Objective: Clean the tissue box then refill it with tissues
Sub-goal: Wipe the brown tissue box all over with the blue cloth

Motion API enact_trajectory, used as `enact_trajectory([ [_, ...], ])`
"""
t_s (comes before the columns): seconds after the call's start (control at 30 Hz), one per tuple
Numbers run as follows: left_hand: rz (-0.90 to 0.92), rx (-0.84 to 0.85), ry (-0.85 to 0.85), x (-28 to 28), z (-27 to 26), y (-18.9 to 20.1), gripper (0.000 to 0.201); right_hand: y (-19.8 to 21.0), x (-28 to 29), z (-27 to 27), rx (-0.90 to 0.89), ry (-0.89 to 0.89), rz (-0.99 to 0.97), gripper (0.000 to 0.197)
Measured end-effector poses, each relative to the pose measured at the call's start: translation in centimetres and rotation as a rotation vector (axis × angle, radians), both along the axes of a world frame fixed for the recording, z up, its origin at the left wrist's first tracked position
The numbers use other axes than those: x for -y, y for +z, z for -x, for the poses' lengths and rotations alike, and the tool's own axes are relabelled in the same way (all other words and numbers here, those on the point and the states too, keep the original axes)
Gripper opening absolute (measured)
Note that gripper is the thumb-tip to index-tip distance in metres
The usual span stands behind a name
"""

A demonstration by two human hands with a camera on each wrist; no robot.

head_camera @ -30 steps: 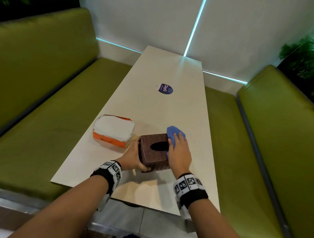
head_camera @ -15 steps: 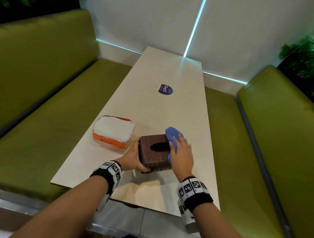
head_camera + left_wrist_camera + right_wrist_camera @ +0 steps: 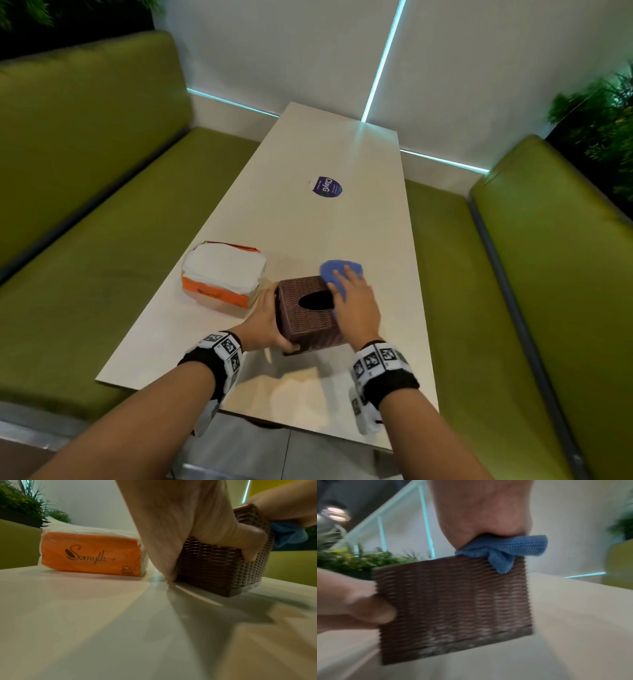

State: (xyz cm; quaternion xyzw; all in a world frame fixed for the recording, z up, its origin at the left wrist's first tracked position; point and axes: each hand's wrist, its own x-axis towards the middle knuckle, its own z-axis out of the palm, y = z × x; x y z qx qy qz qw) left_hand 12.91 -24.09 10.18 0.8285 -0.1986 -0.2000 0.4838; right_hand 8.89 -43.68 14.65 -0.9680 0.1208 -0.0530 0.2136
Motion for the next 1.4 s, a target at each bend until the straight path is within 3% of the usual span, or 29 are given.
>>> enact_trajectory([
  [0.1,0.016,-0.01,-0.008,-0.1,-0.2,-0.3,0.138,0.1,1.4,1.3,0.119,-0.255,-0.335,0.036],
  [0.27,0.079,-0.081,-0.031,-0.2,-0.7,-0.8,0.133,-1.0,3.1,1.9,0.142,-0.44,-0.977,0.045],
  [0.4,0.202,-0.203,-0.005,-0.4,-0.8,-0.2,0.128,-1.4,5.0,1.5,0.046,-0.484,-1.217,0.057],
  [0.47,0.288,-0.298,0.002,-0.3,-0.8,1.0,0.116,-0.9,4.8,1.3,0.141,-0.482,-1.168,0.051],
  [0.53,0.325,-0.396,0.058,-0.2,-0.9,2.3,0.102,0.0,5.3,1.6,0.287,-0.361,-1.168,0.041],
  [0.6,0.295,-0.481,0.106,-0.1,-0.9,3.7,0.088,1.4,5.0,2.1,0.063,-0.287,-1.123,0.049],
  [0.67,0.226,-0.45,0.025,-0.1,-0.8,4.8,0.068,2.0,5.6,2.1,-0.129,-0.229,-1.109,0.059],
  [0.7,0.201,-0.417,-0.053,-0.2,-0.7,5.1,0.07,2.4,6.0,2.1,-0.136,-0.213,-1.086,0.059],
  [0.8,0.08,-0.305,-0.226,-0.3,-0.6,4.5,0.118,1.8,6.0,0.9,-0.111,-0.272,-1.036,0.051],
  [0.87,0.041,-0.258,-0.257,-0.5,-0.8,3.3,0.138,1.1,6.2,0.2,-0.123,-0.293,-0.994,0.05],
  [1.03,0.111,-0.145,-0.122,-1.6,-1.2,1.6,0.119,1.6,5.6,-0.6,-0.185,-0.346,-0.878,0.058],
  [1.27,0.144,-0.091,-0.03,-1.5,-1.4,0.4,0.113,6.8,-0.5,-0.7,0.234,-0.217,-0.428,0.043],
  [1.33,0.154,-0.084,-0.005,-1.2,-1.5,0.1,0.109,6.7,-3.7,-1.2,0.221,-0.13,-0.303,0.038],
  [1.4,0.169,-0.077,0.02,-0.8,-1.3,0.0,0.098,5.2,-7.2,-1.0,0.057,0.027,-0.196,0.041],
])
